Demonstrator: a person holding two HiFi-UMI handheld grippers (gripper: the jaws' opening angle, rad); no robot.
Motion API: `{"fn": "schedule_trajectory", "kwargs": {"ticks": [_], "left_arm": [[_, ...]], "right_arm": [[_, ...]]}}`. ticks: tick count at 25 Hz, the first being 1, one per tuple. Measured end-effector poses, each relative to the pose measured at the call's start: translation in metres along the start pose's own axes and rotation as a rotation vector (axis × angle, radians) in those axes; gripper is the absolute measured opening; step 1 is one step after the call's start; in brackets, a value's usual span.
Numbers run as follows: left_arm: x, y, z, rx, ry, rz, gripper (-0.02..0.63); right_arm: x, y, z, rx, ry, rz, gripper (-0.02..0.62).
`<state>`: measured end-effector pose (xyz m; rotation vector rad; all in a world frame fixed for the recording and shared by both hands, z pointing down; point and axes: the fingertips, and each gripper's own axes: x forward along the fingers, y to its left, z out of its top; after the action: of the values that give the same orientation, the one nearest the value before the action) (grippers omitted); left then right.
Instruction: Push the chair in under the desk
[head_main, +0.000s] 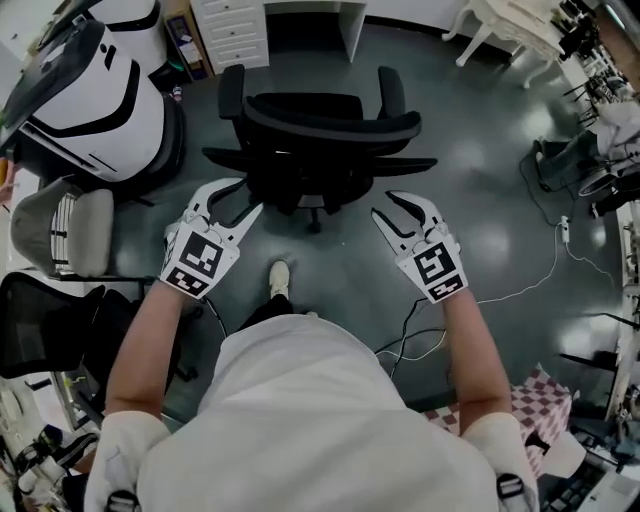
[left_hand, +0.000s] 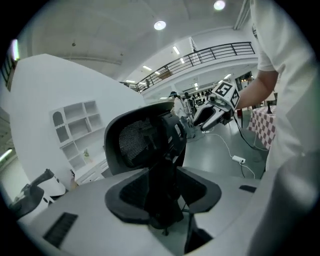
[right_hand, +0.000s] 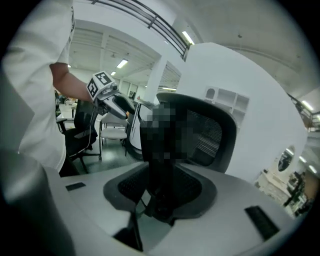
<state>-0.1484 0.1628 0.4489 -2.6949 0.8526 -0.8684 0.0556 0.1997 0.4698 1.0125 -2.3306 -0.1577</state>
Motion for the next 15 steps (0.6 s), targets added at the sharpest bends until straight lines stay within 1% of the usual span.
{"fn": "schedule_trajectory", "kwargs": {"ticks": [4,9,12,15], "left_arm": [[0.022,0.02,-0.003,0.092,0.027,-0.023,0.185],[0.045,0.033,-0.009,0.162,0.06,-0.066,0.193],[0.056,0.035,-0.012,0.206,0.077,-0.095,0.196],[0.068,0.036,-0.015,0.28,0.104,-0.122,0.196]], "right_arm": [[0.023,-0.02,0.001,-0.071,0.047,-0.001,0.129],[0.048,-0.037,0.0,-0.137,0.121,-0.001,0.129],[0.058,-0.041,-0.001,-0.193,0.151,0.015,0.129],[0.068,-0.043,-0.004,-0.262,0.19,0.051,0.129]]}}
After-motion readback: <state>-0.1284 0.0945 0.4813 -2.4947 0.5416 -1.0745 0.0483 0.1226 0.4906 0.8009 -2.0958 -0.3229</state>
